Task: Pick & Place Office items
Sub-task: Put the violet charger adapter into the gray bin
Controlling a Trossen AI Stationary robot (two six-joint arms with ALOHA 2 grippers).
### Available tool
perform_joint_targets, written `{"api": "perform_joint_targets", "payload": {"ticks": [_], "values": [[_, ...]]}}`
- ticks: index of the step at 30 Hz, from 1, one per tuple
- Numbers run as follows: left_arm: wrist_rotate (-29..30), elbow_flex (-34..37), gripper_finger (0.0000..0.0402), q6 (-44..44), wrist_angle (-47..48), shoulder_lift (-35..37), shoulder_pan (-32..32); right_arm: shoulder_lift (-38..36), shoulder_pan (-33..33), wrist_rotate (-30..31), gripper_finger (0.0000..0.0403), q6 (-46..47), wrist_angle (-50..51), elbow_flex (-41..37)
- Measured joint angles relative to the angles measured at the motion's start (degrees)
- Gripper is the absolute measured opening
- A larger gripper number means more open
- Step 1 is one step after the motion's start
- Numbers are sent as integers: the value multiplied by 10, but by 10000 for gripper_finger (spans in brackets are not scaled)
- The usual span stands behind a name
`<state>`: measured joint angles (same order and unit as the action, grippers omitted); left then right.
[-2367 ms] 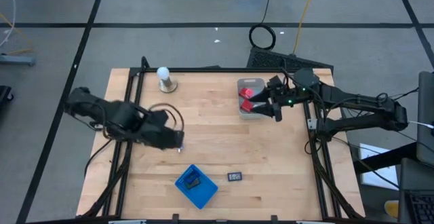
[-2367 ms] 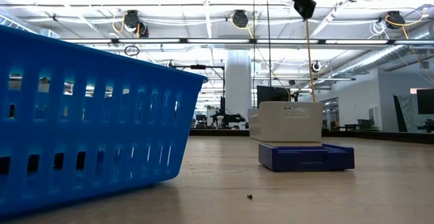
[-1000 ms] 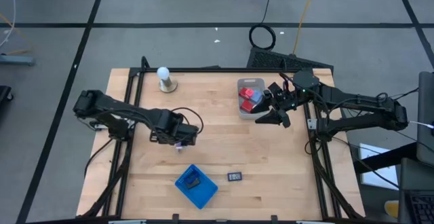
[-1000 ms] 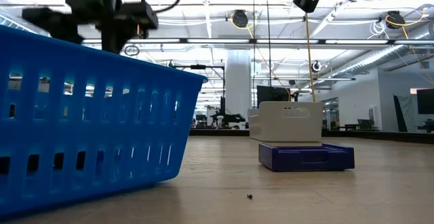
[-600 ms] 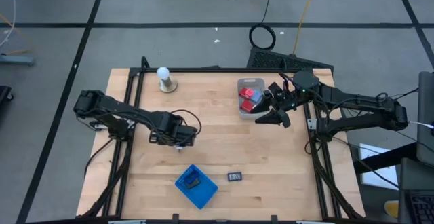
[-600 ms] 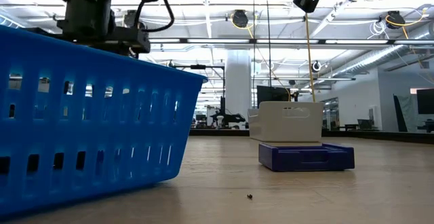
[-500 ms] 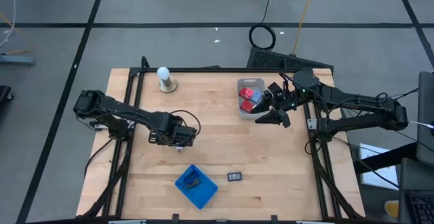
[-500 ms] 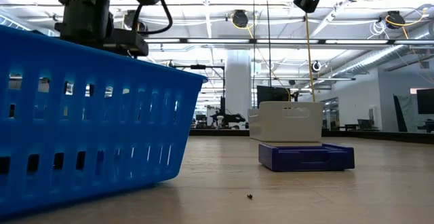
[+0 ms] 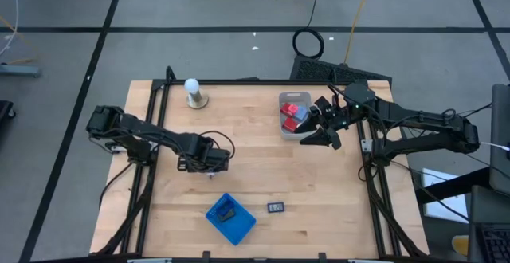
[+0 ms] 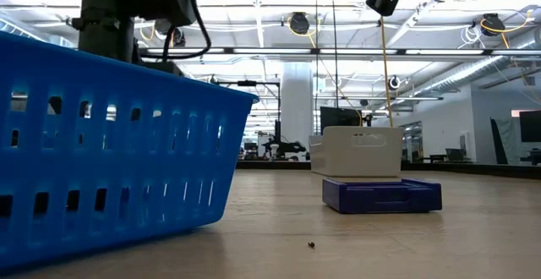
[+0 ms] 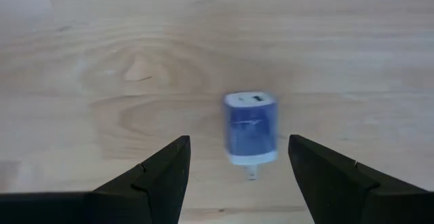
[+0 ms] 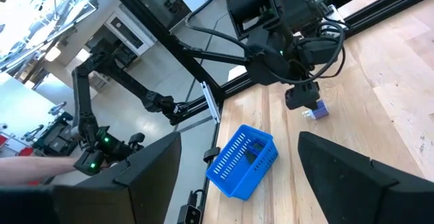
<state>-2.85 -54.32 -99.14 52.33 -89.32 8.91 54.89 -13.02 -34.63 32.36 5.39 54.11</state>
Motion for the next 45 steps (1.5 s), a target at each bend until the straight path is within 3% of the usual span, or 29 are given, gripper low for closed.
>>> {"api": "perform_joint_targets", "payload": {"ticks": [17, 25, 31, 35, 40, 45], "values": [[-1, 23, 250, -19, -47, -10, 0, 0, 0, 0, 290, 0, -8, 0], [-38, 21, 250, -14, -97, -73, 2, 0, 0, 0, 290, 0, -9, 0], [-32, 14, 248, -19, -115, -102, 7, 0, 0, 0, 290, 0, -9, 0], [-21, 14, 215, -16, -104, -92, 6, 0, 0, 0, 290, 0, -9, 0], [-21, 15, 136, 16, -99, -90, 1, 0, 0, 0, 290, 0, -9, 0], [-20, 15, 135, 18, -108, -85, 1, 0, 0, 0, 290, 0, -9, 0]]}}
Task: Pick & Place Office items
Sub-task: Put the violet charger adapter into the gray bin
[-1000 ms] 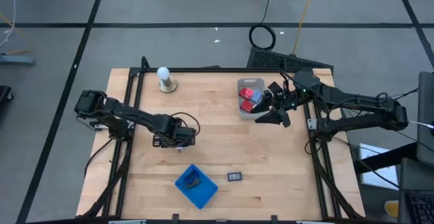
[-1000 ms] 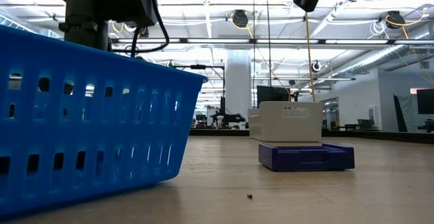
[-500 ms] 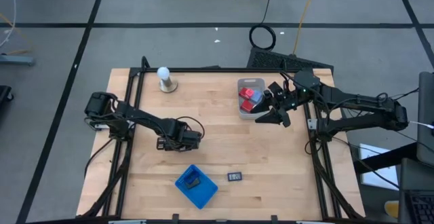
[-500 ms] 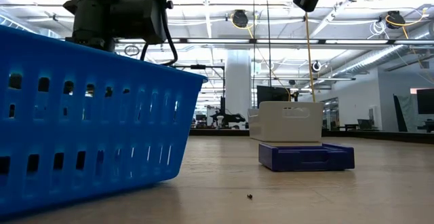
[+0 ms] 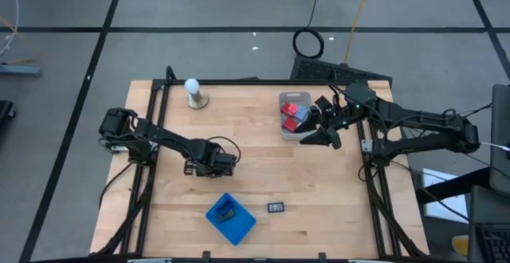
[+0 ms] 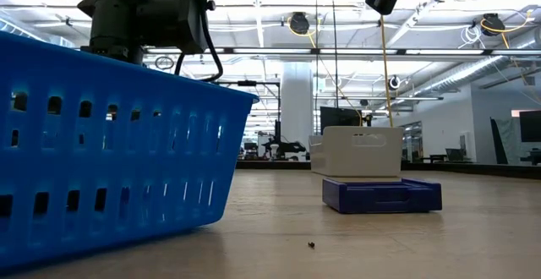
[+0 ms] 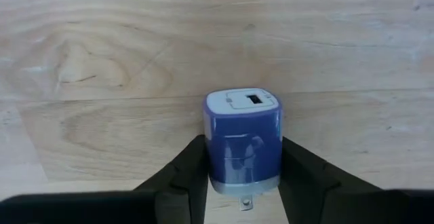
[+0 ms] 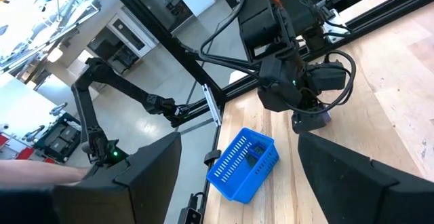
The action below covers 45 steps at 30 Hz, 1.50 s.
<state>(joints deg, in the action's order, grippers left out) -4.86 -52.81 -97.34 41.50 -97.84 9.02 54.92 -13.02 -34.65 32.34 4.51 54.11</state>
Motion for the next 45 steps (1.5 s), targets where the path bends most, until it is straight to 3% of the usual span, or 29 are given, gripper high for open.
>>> {"api": "perform_joint_targets", "payload": {"ticks": [6, 12, 19, 23, 29, 34, 37, 45], "values": [[40, -9, 135, 29, -14, 37, 1, 0, 0, 0, 290, 0, 0, 0], [79, -40, 135, 126, -9, 106, 3, 0, 0, 2, 290, -19, -5, 0], [71, -53, 135, 205, -22, 199, -4, -7, 0, 48, 290, -77, -88, 0], [7, -53, 135, 268, -35, 251, -22, -9, 0, 63, 290, -115, -121, 0], [-92, -53, 135, 349, -80, 305, -81, -9, 0, 172, 297, -155, -115, 0], [-218, -53, 135, 391, -168, 314, -142, -9, 0, 212, 307, -197, -120, 0], [-291, -53, 135, 392, -245, 311, -175, -8, 0, 211, 318, -214, -112, 0], [-419, -54, 135, 351, -431, 259, -235, 4, 0, 163, 347, -289, -61, 0]]}}
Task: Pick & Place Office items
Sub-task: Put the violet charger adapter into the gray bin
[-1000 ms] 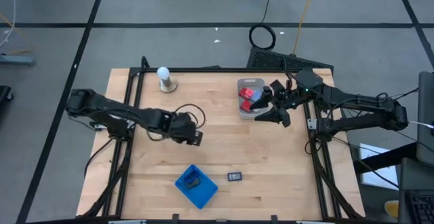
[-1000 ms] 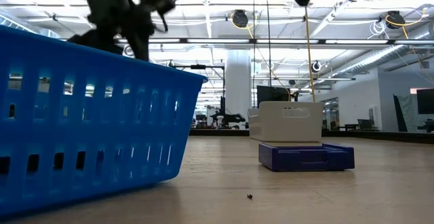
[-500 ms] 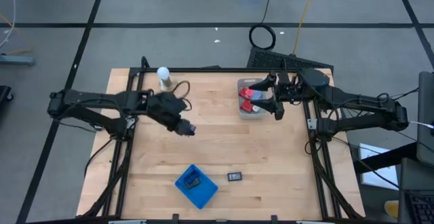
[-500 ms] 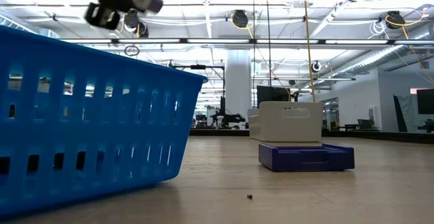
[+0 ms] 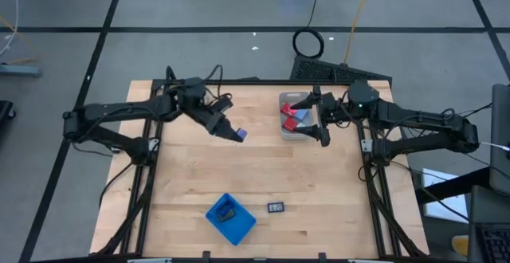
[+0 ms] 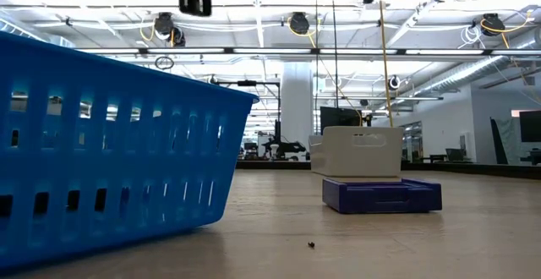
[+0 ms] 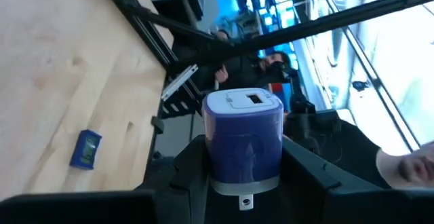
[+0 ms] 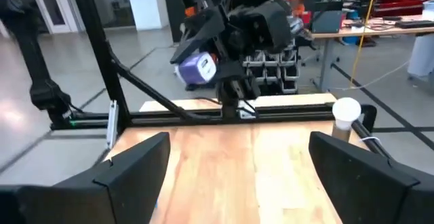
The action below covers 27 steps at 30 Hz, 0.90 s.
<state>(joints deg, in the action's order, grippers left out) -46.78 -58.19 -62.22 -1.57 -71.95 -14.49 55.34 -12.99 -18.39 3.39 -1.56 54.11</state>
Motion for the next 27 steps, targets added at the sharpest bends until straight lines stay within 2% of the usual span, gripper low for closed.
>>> {"api": "perform_joint_targets", "payload": {"ticks": [4, 7, 11, 15, 20, 27], "values": [[-47, 1, 135, -15, -36, -49, -12, 14, 0, 0, 346, -20, -2, 0], [-106, 1, 135, -35, -85, -85, -14, 22, 0, -21, 344, -29, -5, 0], [-185, 1, 135, -78, -181, -133, -11, 27, 0, -54, 342, -29, -3, 0], [-235, 1, 135, -124, -289, -169, -12, 30, 0, -59, 344, -15, -8, 0], [-236, 1, 135, -119, -362, -200, -16, 37, 12, -59, 345, 13, -12, 0], [-180, 0, 135, -49, -356, -208, -17, 76, 62, -59, 345, 28, -44, 0]]}}
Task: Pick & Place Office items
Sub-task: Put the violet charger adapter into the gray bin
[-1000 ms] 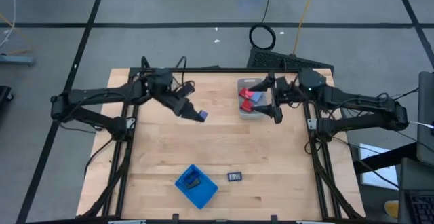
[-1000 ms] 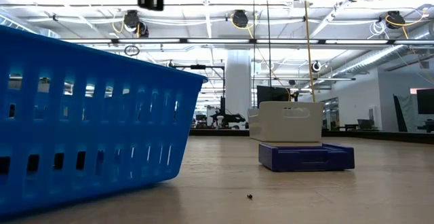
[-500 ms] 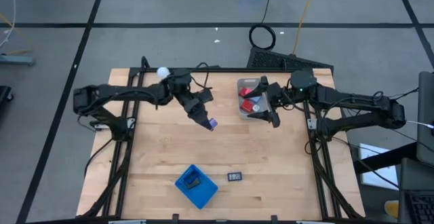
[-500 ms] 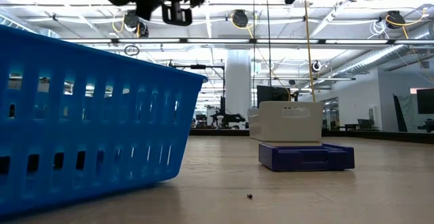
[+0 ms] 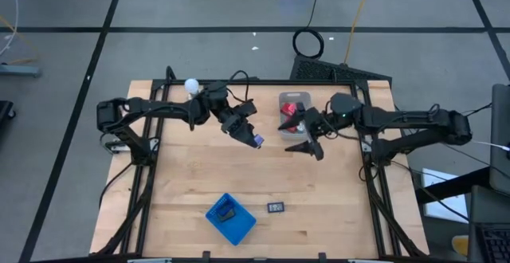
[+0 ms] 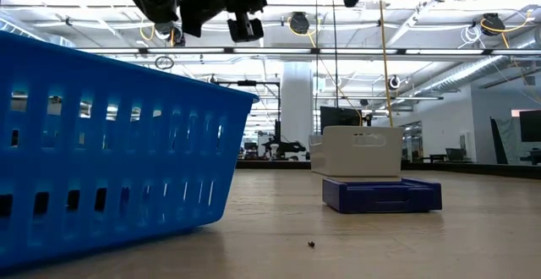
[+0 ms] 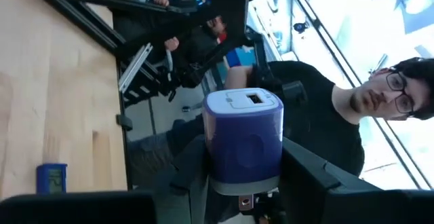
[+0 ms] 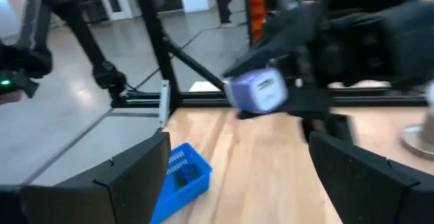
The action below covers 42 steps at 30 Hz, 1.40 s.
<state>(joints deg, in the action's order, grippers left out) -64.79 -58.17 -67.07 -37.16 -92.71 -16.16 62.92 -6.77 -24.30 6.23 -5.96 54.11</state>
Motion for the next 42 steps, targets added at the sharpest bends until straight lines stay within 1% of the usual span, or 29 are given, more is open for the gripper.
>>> {"api": "perform_joint_targets", "payload": {"ticks": [7, 16, 21, 24, 29, 35, 42], "values": [[3, 0, 135, -19, -4, 0, 6, 44, 41, 1, 345, 2, -60, 0], [1, 0, 135, -38, -4, 0, 43, 65, 71, 5, 345, 2, -101, 0], [10, 0, 135, -45, -4, 0, 70, 65, 85, 42, 345, 2, -108, 0], [22, 0, 135, -45, -4, 0, 80, 65, 93, 48, 345, 2, -122, 0], [34, 0, 135, -51, -5, 0, 86, 75, 107, 65, 345, 2, -140, 0], [48, 0, 135, -51, -5, 0, 90, 100, 125, 65, 345, 2, -170, -1], [50, 0, 135, -56, -6, 0, 100, 140, 132, 65, 345, 12, -227, 0]]}}
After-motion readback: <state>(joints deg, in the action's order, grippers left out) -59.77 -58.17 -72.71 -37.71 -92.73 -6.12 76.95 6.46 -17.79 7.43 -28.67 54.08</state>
